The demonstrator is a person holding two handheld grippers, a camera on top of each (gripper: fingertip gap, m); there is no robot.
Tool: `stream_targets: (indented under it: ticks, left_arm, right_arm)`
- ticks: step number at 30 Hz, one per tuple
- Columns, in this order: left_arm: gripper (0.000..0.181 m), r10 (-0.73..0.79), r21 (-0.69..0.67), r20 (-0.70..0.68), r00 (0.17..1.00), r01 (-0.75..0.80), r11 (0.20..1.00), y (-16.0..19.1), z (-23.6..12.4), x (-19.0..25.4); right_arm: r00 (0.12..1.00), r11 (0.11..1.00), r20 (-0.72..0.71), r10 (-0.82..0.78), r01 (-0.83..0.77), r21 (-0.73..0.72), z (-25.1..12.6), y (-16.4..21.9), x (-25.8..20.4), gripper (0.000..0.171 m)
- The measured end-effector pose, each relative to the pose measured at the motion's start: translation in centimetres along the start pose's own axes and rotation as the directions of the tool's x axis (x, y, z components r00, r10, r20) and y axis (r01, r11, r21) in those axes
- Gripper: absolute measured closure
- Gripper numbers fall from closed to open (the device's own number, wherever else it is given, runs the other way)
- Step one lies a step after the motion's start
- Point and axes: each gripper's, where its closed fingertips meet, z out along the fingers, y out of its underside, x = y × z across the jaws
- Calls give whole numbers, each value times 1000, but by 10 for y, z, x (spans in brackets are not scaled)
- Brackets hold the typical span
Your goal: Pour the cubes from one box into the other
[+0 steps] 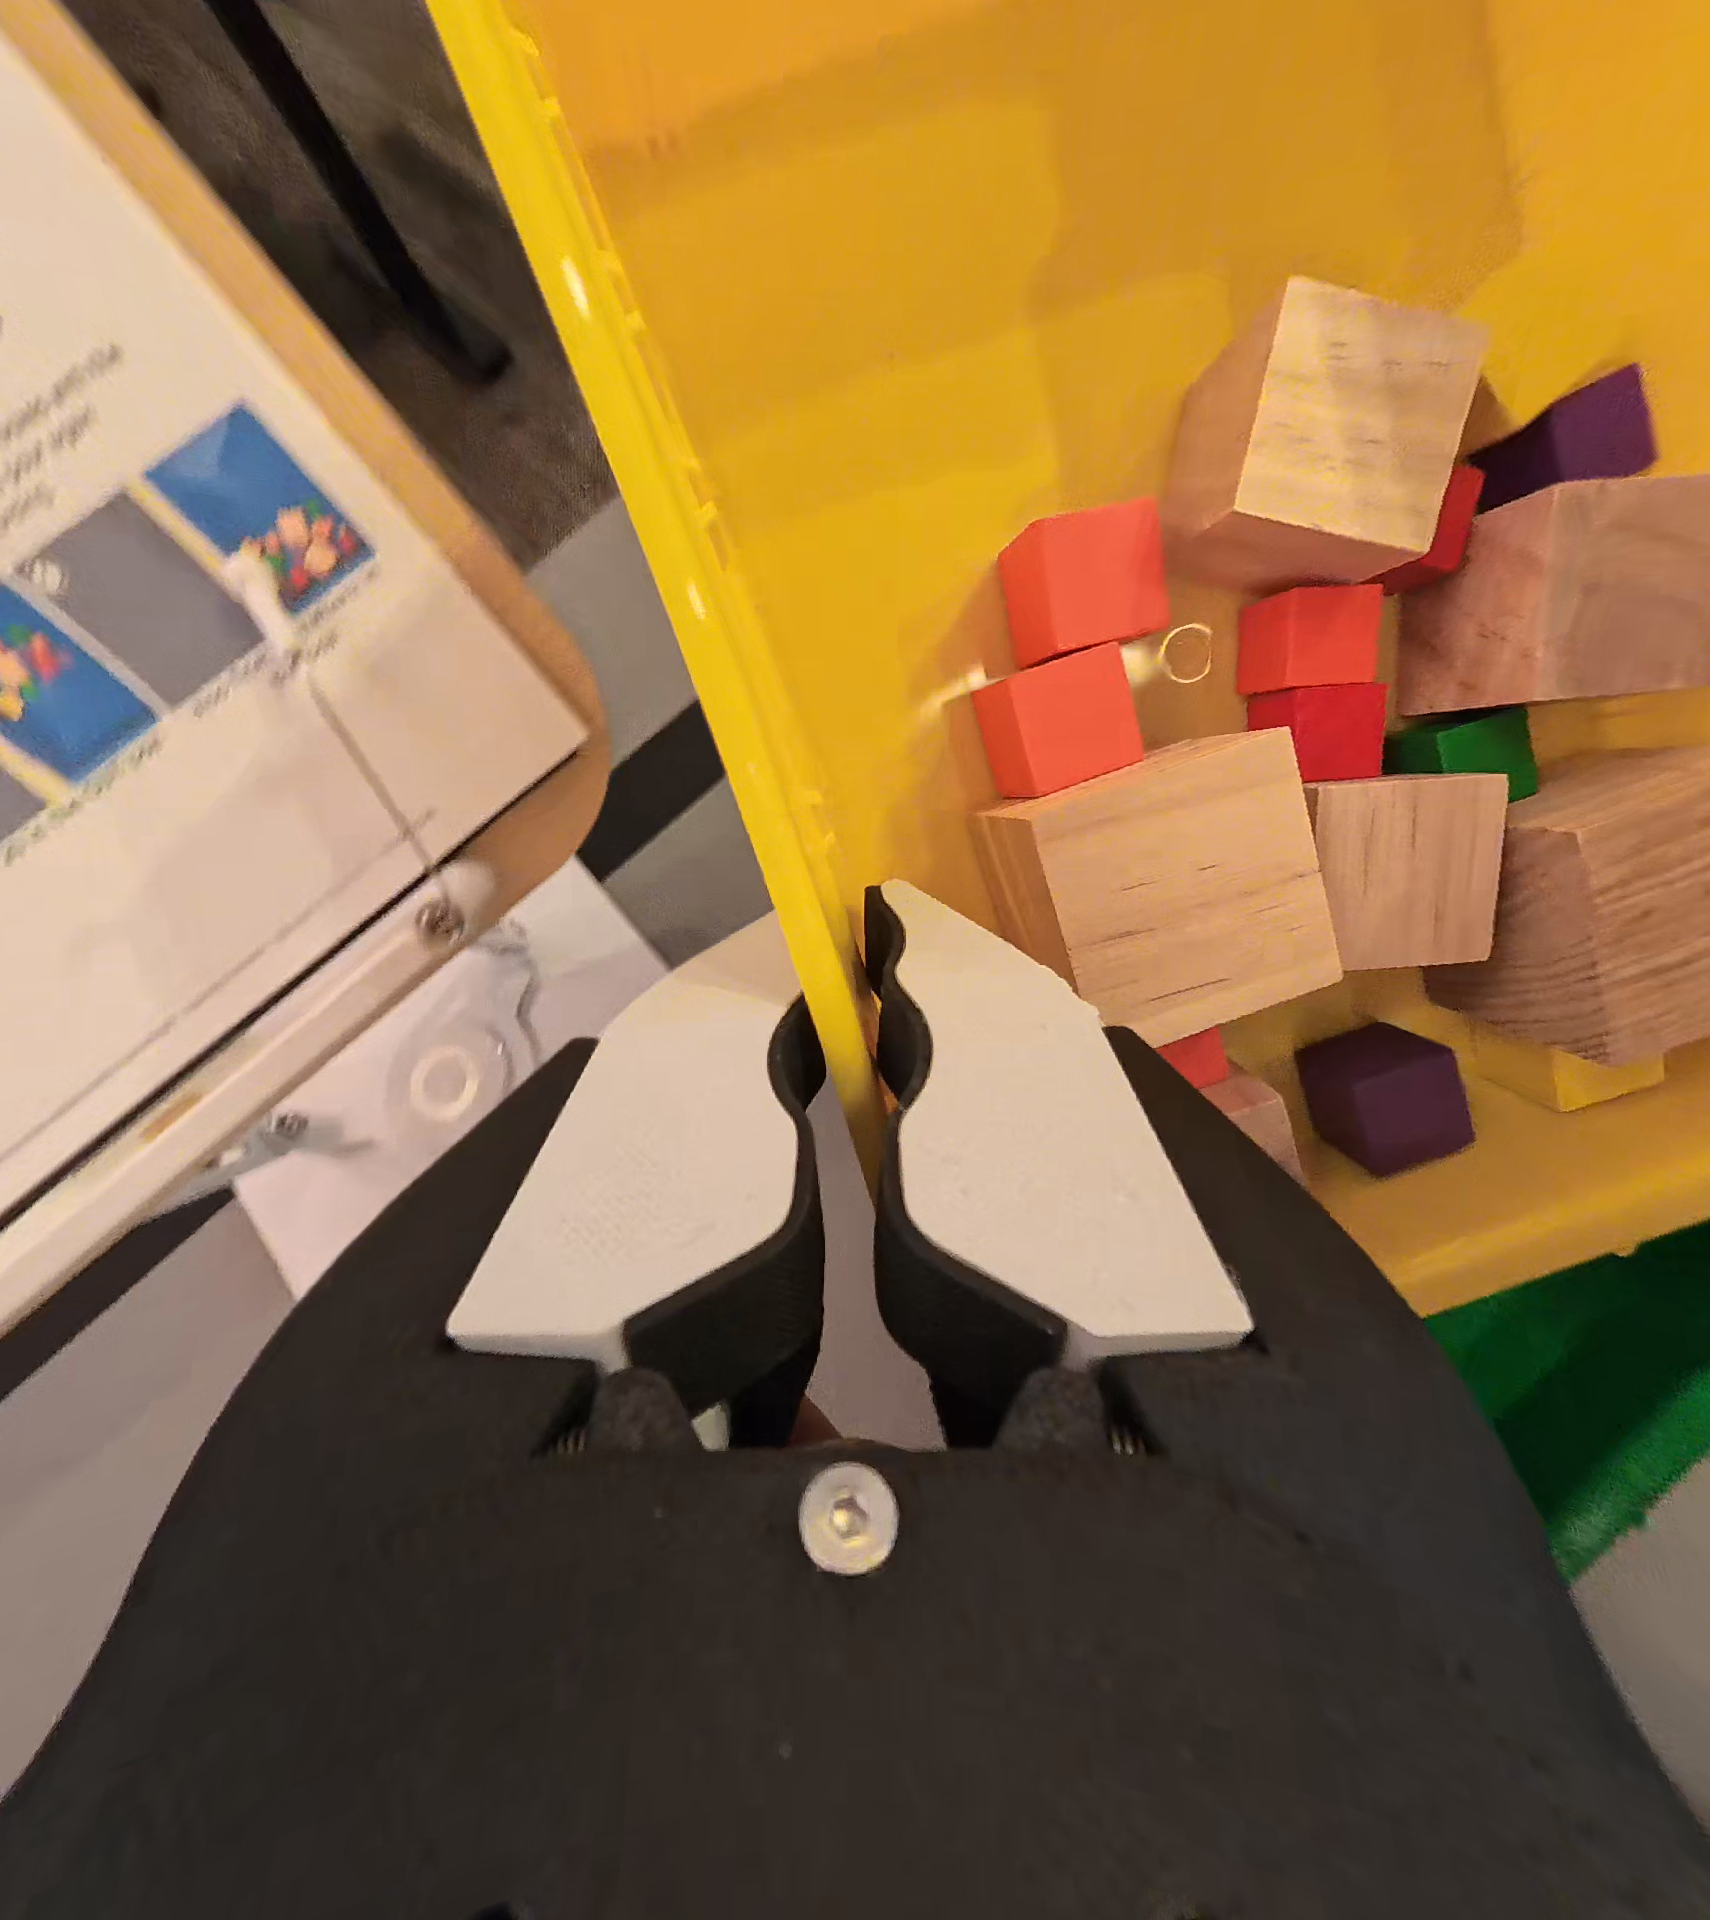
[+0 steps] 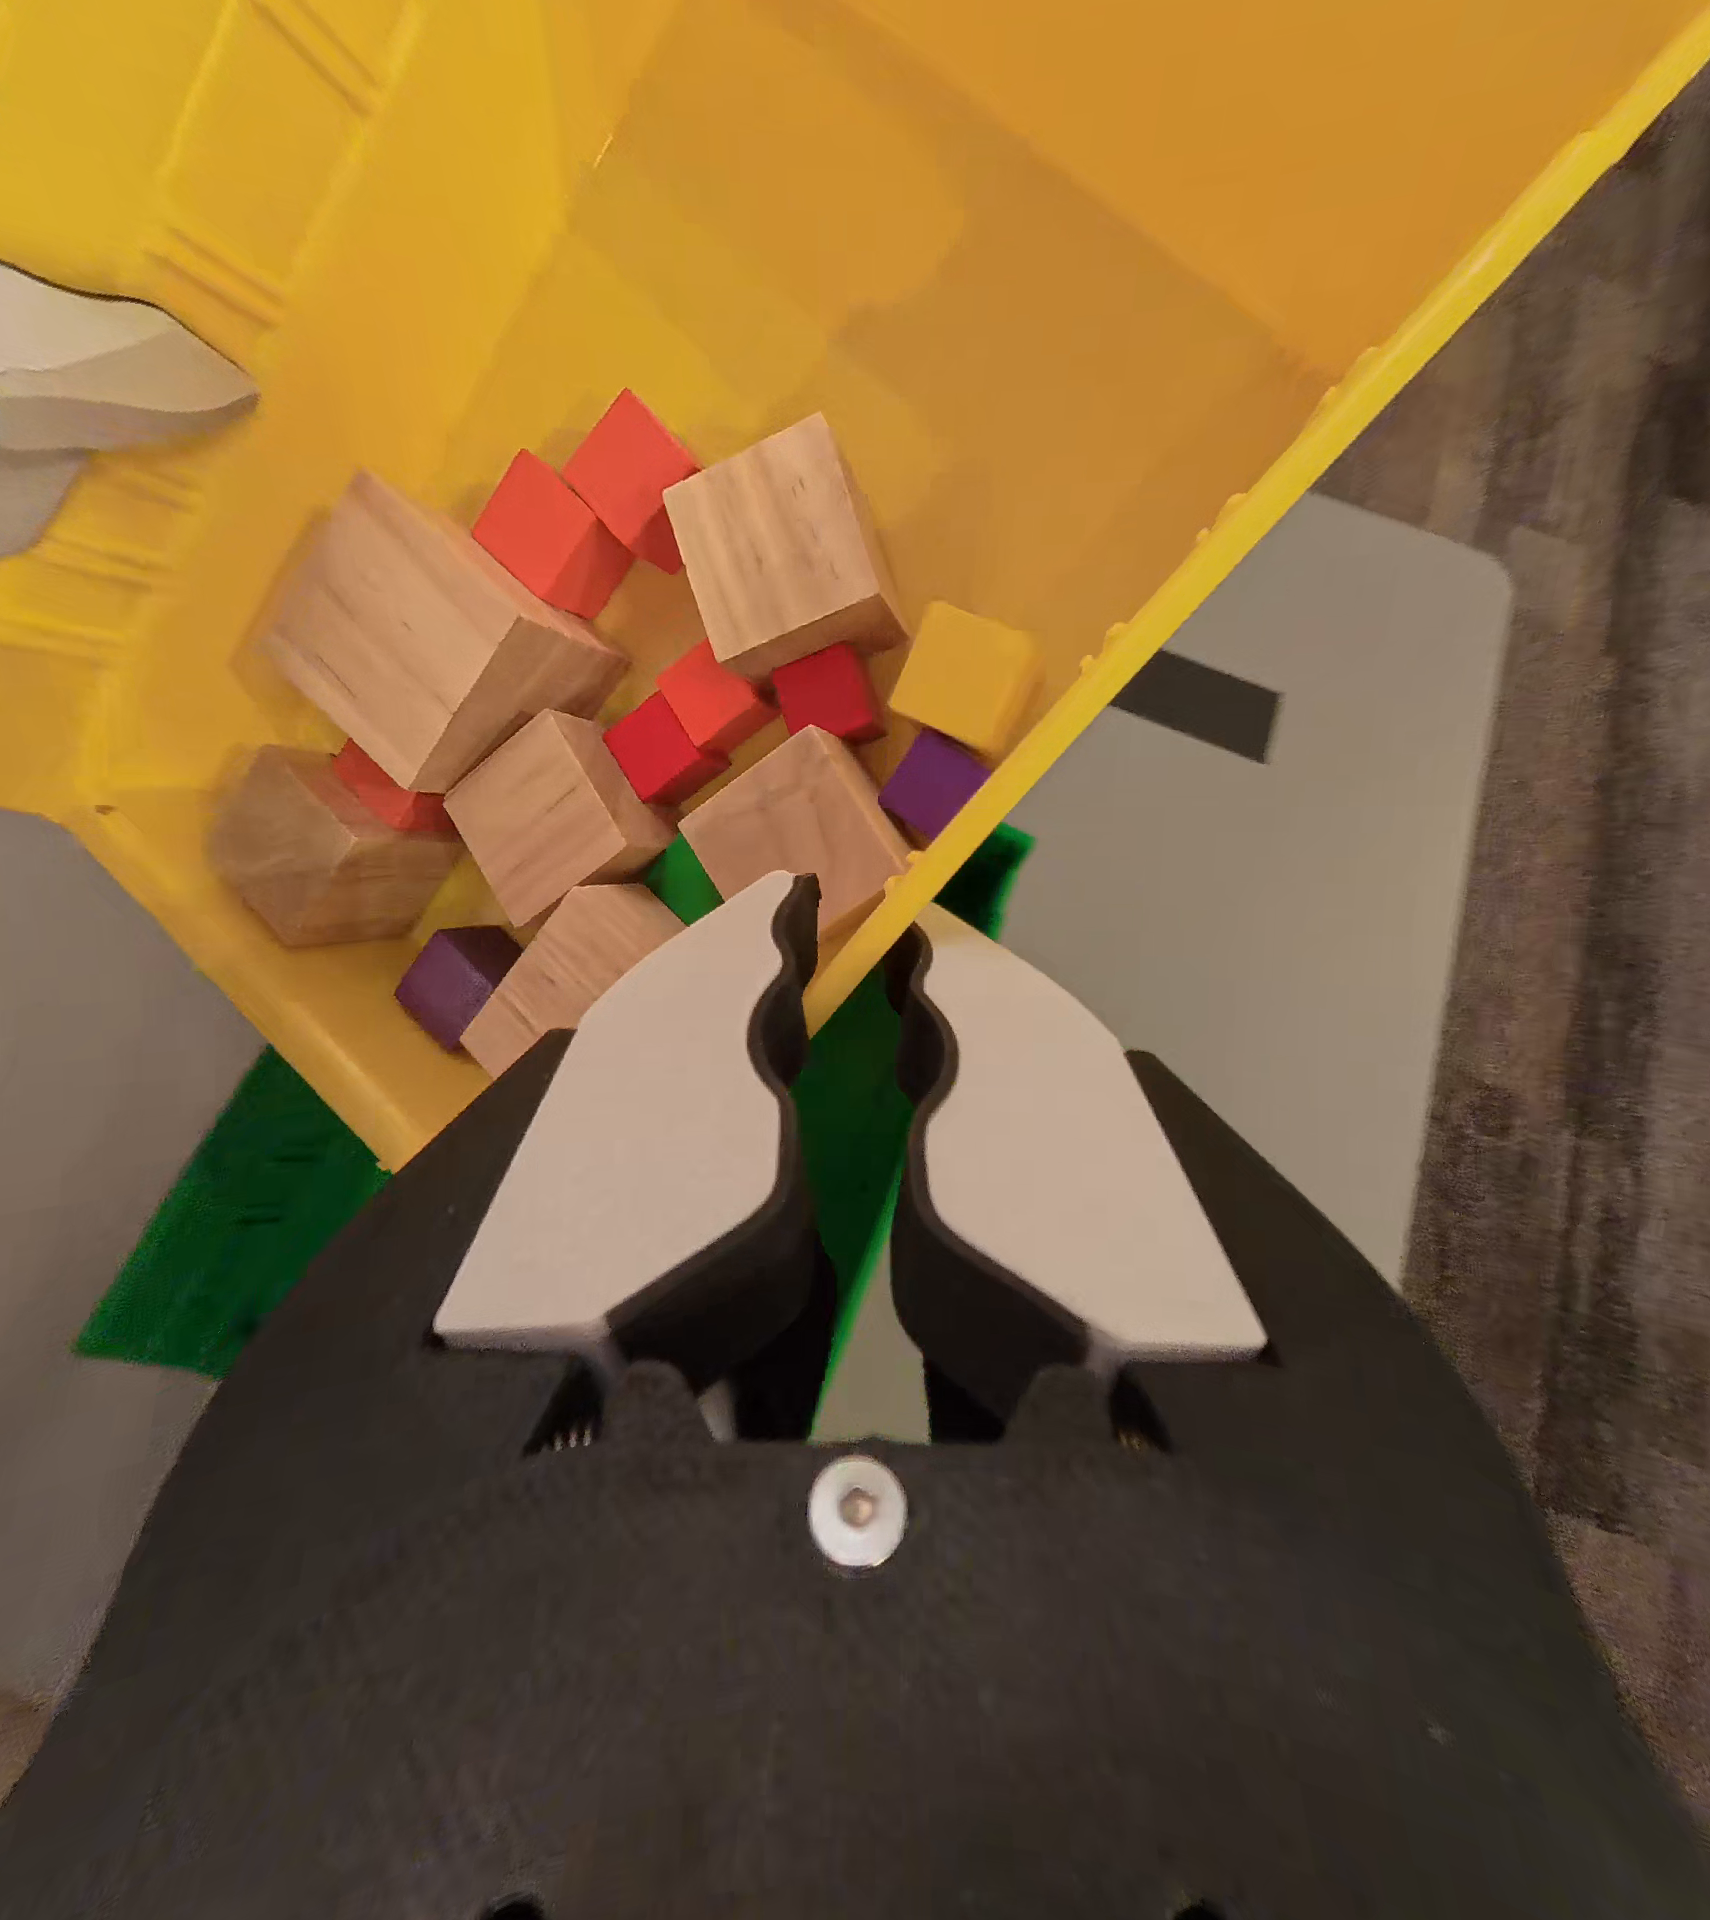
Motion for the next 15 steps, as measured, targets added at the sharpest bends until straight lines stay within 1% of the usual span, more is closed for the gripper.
stream_targets:
  ticks: [1, 5, 8, 15]
  left_arm:
    - [177, 5, 40, 8, 1000, -5, 999, -8, 4, 5]
    - [177, 1, 150, 27, 1000, -5, 989, -26, 21, 19]
    - [176, -19, 228, 39, 999, 9, 974, -33, 30, 22]
    - [175, -22, 407, 135, 991, -36, 913, -48, 32, 17]
  right_arm:
    - [1000, 1000, -24, -3, 3, 17, -1, 0, 9, 163]
    - [995, 996, -98, -17, 25, 84, 0, -2, 37, 165]
    - [992, 989, -125, -11, 29, 147, 3, -6, 49, 166]
    - [984, 960, -177, -5, 54, 273, 15, -12, 62, 167]
